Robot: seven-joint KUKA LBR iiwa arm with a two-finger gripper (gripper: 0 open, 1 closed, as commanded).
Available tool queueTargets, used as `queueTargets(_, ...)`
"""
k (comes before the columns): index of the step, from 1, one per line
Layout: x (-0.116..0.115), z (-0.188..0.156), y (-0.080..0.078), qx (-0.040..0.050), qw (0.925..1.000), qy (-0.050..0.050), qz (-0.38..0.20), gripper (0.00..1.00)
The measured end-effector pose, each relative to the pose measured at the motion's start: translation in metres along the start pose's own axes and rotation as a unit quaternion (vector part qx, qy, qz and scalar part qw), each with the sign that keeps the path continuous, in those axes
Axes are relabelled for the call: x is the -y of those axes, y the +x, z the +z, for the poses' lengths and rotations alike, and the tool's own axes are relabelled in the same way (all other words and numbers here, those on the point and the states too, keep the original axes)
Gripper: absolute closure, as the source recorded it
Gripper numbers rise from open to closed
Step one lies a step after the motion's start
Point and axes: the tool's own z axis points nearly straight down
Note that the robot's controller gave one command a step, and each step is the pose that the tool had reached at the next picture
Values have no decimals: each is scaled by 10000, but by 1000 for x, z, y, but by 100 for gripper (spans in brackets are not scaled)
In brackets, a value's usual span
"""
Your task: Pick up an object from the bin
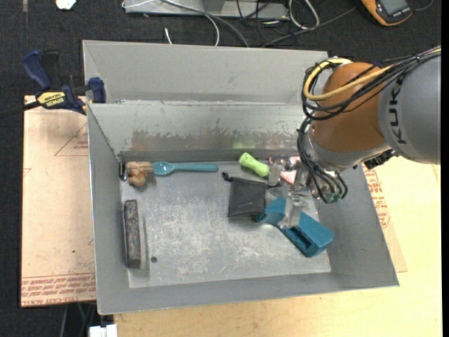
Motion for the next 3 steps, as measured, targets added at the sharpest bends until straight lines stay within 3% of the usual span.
queueTargets(1, 0, -5, -1, 35, 10000, 2, -5, 0)
queueTargets(2, 20, 71, -44, 55, 10000, -1, -49, 0)
queueTargets(3, 21, 89, -20, 67, 9972, -11, 746, 0)
